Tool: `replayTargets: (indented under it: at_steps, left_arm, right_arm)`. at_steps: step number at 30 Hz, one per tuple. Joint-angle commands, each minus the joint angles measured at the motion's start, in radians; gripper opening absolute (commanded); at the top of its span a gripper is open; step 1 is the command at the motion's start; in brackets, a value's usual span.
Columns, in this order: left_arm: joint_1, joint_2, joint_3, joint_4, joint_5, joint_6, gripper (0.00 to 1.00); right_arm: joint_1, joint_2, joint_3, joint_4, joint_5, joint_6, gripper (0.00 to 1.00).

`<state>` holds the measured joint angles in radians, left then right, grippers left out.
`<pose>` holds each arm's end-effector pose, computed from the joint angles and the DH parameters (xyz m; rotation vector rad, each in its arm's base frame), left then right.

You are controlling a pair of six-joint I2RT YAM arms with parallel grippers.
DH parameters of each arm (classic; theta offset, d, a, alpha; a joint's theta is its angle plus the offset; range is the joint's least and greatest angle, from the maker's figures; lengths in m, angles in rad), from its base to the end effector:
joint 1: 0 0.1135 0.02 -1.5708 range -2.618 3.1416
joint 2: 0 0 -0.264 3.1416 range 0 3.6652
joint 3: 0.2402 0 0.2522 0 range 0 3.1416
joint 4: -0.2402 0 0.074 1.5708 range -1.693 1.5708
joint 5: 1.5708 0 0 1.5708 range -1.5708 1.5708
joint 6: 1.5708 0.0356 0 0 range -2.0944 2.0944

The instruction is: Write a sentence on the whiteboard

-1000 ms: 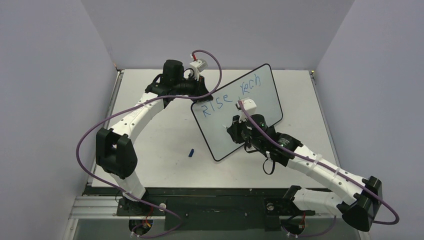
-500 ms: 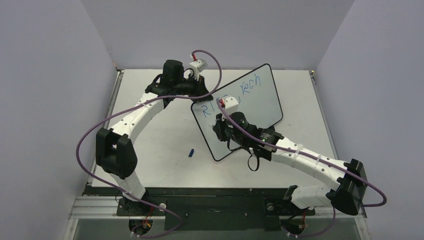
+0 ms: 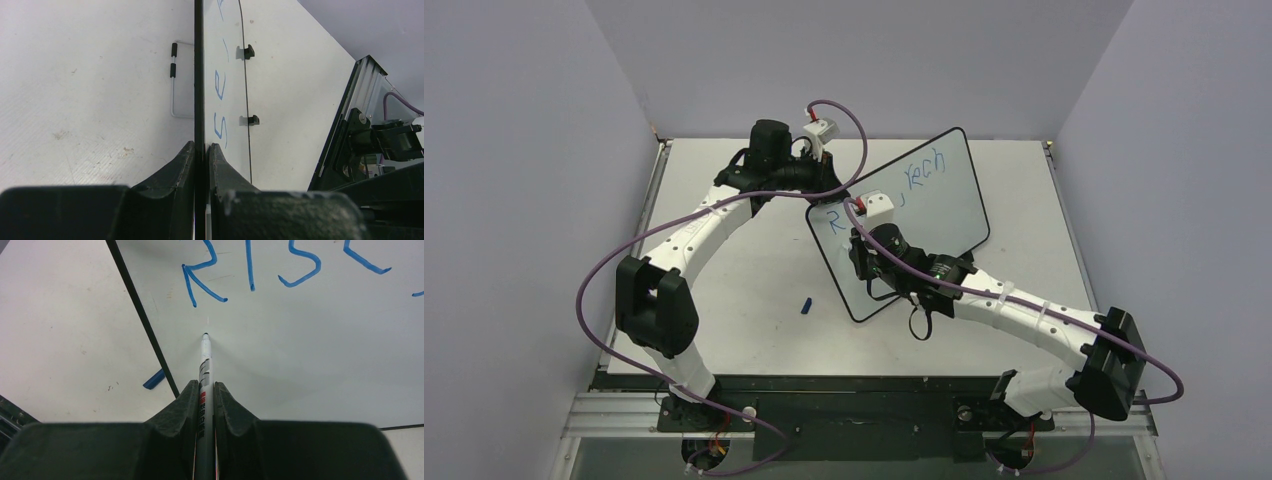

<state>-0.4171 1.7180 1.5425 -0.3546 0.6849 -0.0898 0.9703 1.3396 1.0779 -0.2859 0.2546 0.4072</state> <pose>0.3548 -0.1818 0.3396 0.7605 1.9893 -1.0199 0.1793 0.2459 0.3086 -0.4475 2.1015 0.5530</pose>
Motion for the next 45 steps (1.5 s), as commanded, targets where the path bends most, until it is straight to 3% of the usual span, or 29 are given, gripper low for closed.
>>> replayTargets:
  at_steps: [1, 24, 45]
  left_arm:
    - [0.001, -0.063, 0.004, 0.093, -0.026, 0.065, 0.00]
    - [0.001, -0.064, 0.007, 0.092, -0.025, 0.065, 0.00]
    - [0.001, -0.067, 0.005, 0.091, -0.025, 0.065, 0.00]
  right_arm:
    - [0.006, 0.013, 0.028, 0.026, 0.036, 0.012, 0.00]
    - [0.068, -0.034, -0.124, -0.013, 0.060, 0.082, 0.00]
    - [0.071, 0.032, 0.015, -0.031, 0.103, 0.033, 0.00]
